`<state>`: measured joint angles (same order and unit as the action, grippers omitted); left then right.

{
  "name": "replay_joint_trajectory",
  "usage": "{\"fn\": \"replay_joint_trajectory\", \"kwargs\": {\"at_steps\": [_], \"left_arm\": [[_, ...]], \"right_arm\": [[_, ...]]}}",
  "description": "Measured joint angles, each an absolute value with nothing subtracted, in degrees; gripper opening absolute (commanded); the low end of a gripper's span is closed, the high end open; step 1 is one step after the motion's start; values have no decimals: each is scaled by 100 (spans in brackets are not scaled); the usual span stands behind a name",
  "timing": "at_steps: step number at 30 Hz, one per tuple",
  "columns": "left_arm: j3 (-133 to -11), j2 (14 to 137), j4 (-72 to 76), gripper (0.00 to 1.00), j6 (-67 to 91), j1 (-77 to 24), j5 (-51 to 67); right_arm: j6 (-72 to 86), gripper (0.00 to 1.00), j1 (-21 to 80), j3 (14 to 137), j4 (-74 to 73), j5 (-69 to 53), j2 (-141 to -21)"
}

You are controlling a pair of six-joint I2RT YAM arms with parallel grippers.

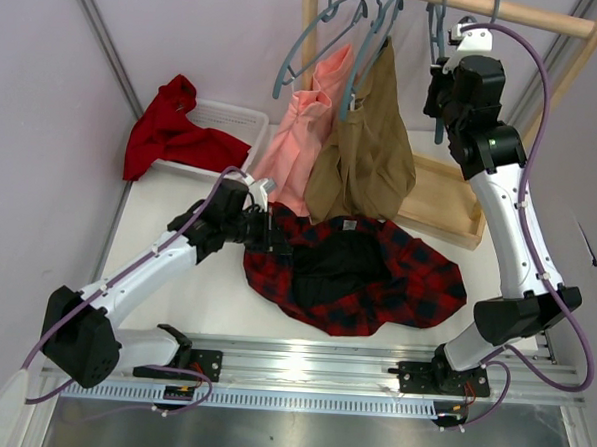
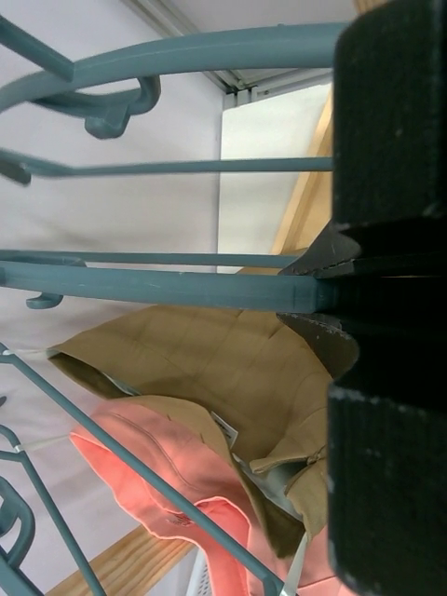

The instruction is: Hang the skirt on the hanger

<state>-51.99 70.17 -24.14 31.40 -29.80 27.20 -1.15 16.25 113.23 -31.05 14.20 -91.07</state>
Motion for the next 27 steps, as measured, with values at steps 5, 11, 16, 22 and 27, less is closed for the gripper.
{"fn": "replay_joint_trajectory", "kwargs": {"at_steps": [5,11,16,22,27], "left_arm": [[-5288,7026,-2427,0,3118,-2980,2724],[-5358,7085,-2436,0,3094,-2980,2731],[-5374,7096,-2447,0,3085,-2980,2735],[-5380,7105,-2447,0,3068,-2978,2801],[-5428,7172,-2456,0,2987,-2974,2873]], "right_arm": [[-56,0,1627,11561,-3275,1417,-9107],[338,0,1627,11778,-3380,1129,-8823],[701,0,1627,11743,-3837,895,-8447],[1017,0,1627,10672,-3835,272,-7234],[1234,0,1627,10388,-3966,30,-6488]]}}
